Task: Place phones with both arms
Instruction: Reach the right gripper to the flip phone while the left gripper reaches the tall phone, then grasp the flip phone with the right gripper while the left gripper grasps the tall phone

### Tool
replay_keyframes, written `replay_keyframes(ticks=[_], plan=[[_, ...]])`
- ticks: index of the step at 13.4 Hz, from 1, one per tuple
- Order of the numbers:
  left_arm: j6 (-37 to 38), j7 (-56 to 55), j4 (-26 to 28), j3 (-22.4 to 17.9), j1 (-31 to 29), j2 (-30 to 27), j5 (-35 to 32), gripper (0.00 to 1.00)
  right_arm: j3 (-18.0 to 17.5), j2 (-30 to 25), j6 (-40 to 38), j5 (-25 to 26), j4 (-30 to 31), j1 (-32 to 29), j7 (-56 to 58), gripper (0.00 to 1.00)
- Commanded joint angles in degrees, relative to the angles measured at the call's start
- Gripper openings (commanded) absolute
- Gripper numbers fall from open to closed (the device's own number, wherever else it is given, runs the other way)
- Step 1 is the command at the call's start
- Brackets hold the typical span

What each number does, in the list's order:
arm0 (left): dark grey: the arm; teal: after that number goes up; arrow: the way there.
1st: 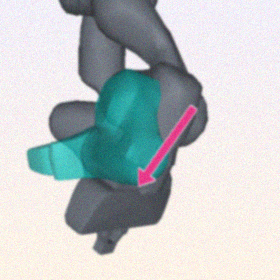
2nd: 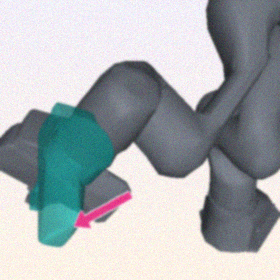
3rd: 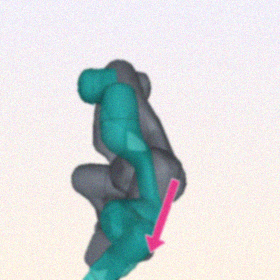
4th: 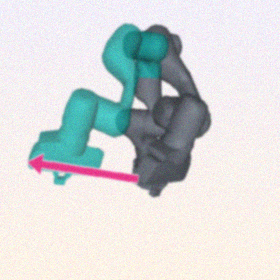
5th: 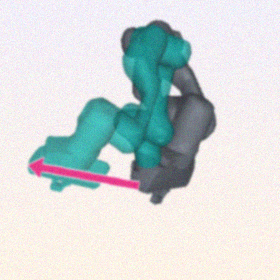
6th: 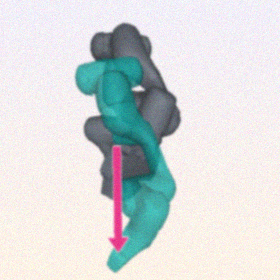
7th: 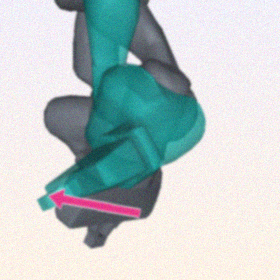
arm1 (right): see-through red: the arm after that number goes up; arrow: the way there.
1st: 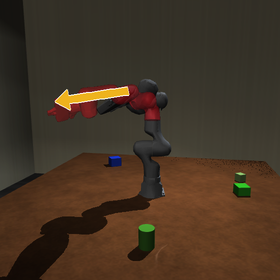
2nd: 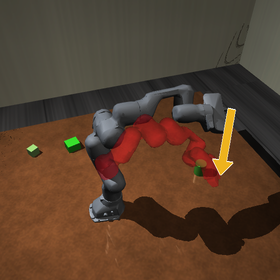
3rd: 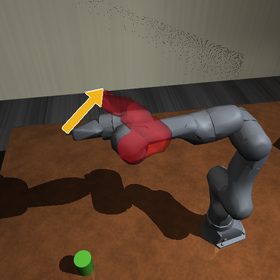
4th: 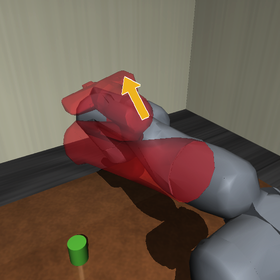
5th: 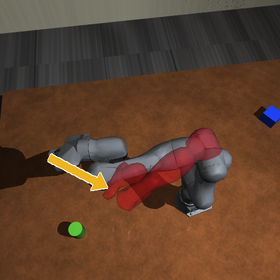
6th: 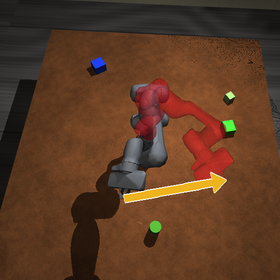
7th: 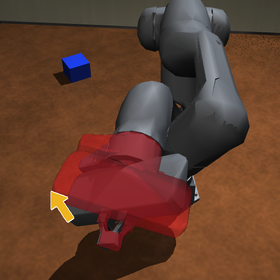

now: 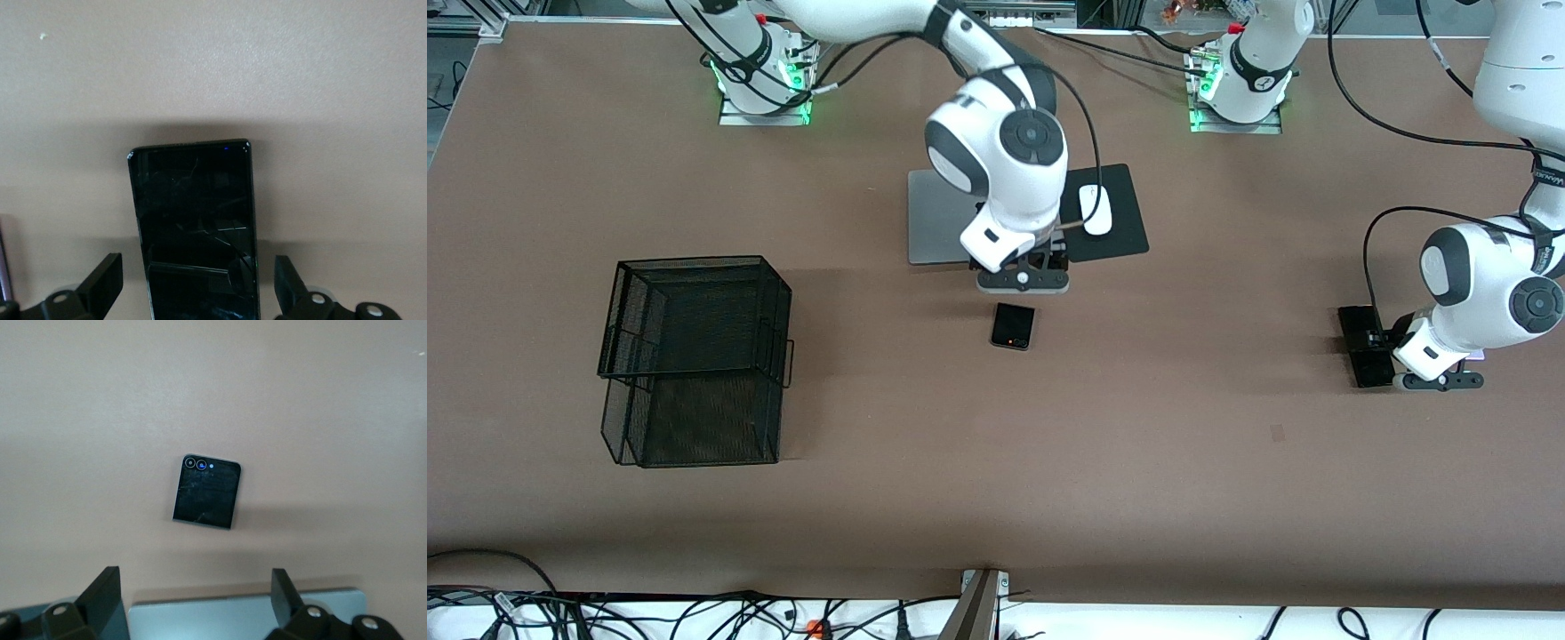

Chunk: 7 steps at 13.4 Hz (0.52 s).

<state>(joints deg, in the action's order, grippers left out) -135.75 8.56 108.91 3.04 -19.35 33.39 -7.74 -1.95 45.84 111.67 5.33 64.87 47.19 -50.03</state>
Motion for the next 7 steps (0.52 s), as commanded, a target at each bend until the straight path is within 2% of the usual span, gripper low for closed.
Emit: replay_keyframes(ticks=[1, 4, 6, 7], plan=[[-2.49, 0.93, 0.51, 0.83, -1.21, 1.24, -1.32, 1.0, 0.45, 3.9, 1.79, 1.0, -2.56, 0.97, -1.21, 1.0], [-3.81, 2.07, 0.51, 0.92, -1.92, 2.65, -1.32, 1.0, 0.45, 6.54, 4.15, 0.91, -2.21, 0.97, -1.3, 1.0], [-3.47, 2.25, 0.34, 1.0, -2.01, 2.56, -1.23, 0.43, 0.54, 6.72, 9.33, 0.91, 1.12, 0.45, -1.21, 1.0], [-3.38, 2.25, 0.25, 1.0, -2.09, 2.48, -1.23, 0.32, 0.54, 6.81, 12.32, 0.56, 2.27, 0.1, -1.38, 1.0]])
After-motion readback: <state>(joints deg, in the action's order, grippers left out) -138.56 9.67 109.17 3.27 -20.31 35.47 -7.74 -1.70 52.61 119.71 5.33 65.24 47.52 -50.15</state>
